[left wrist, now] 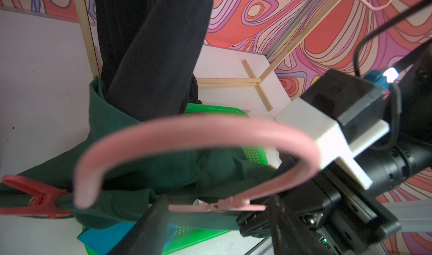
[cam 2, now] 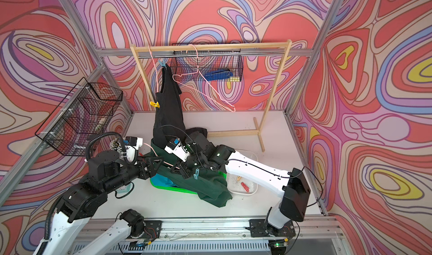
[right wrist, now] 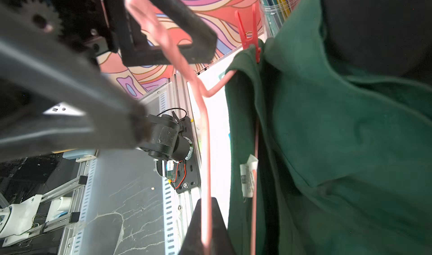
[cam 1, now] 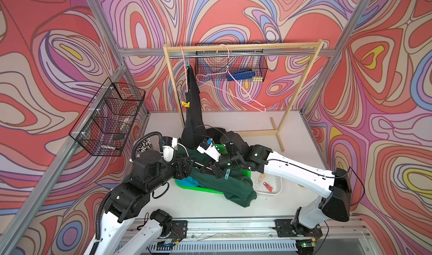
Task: Remove the clothespins securing t-shirts to the hanger
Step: Pick up the hanger from the clothes rail.
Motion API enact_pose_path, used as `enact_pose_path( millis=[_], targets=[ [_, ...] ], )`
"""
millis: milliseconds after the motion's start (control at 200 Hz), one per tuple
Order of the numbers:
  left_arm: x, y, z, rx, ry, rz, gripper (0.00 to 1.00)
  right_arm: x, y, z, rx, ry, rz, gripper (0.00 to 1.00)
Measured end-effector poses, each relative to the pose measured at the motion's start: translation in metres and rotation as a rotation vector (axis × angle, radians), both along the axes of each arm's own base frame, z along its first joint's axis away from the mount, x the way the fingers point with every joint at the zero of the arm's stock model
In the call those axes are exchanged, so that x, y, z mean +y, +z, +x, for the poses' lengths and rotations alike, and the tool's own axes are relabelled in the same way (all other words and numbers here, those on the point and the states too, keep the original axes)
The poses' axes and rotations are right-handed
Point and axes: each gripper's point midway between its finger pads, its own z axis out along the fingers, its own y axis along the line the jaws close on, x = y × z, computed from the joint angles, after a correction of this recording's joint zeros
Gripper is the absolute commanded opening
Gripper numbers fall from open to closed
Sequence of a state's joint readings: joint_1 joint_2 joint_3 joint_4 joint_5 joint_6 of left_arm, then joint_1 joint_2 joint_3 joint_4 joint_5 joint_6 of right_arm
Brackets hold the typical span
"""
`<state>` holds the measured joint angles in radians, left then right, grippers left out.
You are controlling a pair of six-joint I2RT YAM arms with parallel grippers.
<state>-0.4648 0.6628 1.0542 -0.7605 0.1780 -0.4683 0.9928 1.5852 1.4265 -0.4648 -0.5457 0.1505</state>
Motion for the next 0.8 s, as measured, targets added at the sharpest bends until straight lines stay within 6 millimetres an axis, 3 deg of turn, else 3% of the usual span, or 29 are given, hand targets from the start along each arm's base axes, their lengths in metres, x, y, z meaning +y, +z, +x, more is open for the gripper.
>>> enact_pose_path(
  millis=[235, 371, 446, 506, 801],
  targets=[
    [-0.001, 0.005, 0.009, -0.027, 0.023, -0.024, 0.17, 0.001, 0.001, 0.001, -0.006, -0.003, 0.005, 0.0],
    [-0.001, 0.005, 0.012, -0.037, 0.03, -0.018, 0.05, 0.002, 0.002, 0.003, -0.004, -0.015, 0.008, 0.07],
    [0.003, -0.006, 0.014, -0.032, 0.044, 0.02, 0.0, 0.001, 0.001, 0.002, 0.009, -0.022, 0.002, 0.17],
    [0.004, -0.017, 0.017, -0.009, 0.056, 0.04, 0.0, 0.002, 0.003, 0.004, 0.004, -0.027, 0.01, 0.18],
    [0.005, -0.013, 0.025, -0.031, 0.079, 0.039, 0.0, 0.002, 0.015, 0.016, -0.058, -0.083, 0.039, 0.4]
  ],
)
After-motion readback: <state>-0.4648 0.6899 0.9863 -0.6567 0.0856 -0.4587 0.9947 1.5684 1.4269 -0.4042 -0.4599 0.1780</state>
